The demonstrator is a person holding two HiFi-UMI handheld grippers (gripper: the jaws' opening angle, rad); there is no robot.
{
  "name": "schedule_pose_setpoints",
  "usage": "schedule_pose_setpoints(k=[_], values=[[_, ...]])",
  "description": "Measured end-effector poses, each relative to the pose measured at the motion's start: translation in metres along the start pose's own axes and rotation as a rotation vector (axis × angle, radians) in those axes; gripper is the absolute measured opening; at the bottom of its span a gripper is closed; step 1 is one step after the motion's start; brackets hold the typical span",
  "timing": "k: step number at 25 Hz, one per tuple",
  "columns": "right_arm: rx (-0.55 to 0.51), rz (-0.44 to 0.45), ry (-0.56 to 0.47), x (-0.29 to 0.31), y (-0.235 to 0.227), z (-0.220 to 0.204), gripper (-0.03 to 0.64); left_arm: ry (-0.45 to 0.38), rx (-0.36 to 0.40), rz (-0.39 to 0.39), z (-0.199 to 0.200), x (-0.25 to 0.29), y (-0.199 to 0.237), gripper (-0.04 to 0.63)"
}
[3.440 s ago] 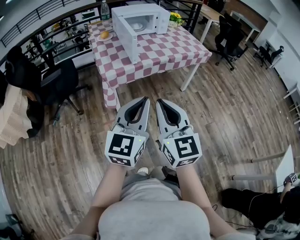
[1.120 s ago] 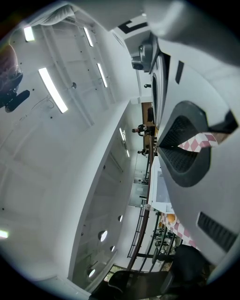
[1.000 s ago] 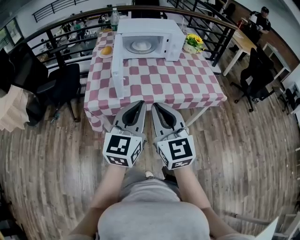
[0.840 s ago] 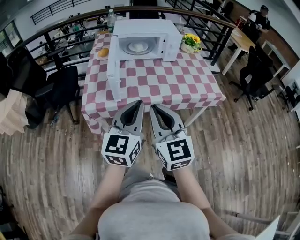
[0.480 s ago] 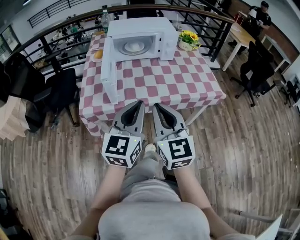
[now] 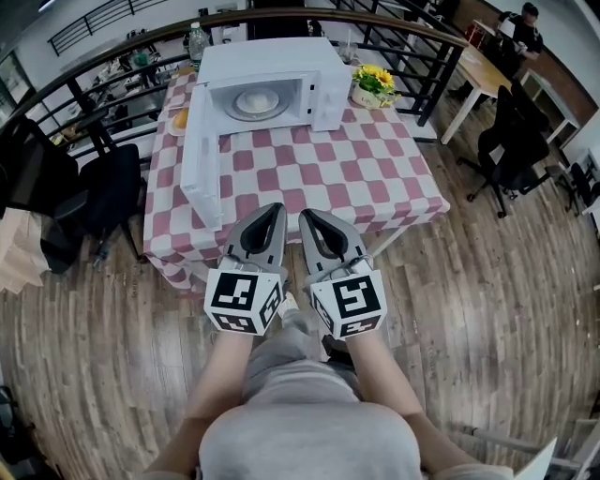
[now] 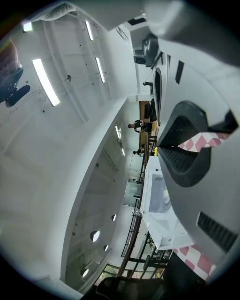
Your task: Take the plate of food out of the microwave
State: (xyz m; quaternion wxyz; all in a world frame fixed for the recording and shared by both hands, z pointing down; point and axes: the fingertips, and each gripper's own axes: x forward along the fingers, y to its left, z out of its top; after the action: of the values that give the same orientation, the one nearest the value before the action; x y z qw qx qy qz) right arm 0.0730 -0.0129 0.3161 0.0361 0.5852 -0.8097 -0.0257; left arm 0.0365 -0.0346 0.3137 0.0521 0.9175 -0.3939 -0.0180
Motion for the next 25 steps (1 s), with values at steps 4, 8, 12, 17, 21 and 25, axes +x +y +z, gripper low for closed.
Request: schedule_pose_setpoints(k=[4, 8, 12, 17, 21, 25], values=[[0.003, 0.012, 0.008, 0.022, -0.021, -0.003, 0.026, 0.006, -0.008, 0.011, -0.002, 0.030, 0.010, 0.003], [0.015, 0.024, 0.016, 0.045, -0.039, -0.010, 0.026, 0.008, -0.020, 0.035, -0.003, 0.057, 0.023, 0.002], [0.033, 0.032, 0.024, 0.070, -0.057, -0.013, 0.026, -0.002, -0.030, 0.020, 0.000, 0.082, 0.034, 0.003], [0.037, 0.050, 0.036, 0.098, -0.073, -0.017, 0.026, 0.024, -0.034, 0.035, -0.004, 0.113, 0.051, 0.003], [0.055, 0.048, 0.046, 0.121, -0.090, -0.022, 0.026, 0.035, -0.032, 0.048, -0.006, 0.137, 0.065, 0.003], [0.065, 0.062, 0.053, 0.144, -0.102, -0.026, 0.028, 0.036, -0.047, 0.065, -0.006, 0.158, 0.082, 0.003]])
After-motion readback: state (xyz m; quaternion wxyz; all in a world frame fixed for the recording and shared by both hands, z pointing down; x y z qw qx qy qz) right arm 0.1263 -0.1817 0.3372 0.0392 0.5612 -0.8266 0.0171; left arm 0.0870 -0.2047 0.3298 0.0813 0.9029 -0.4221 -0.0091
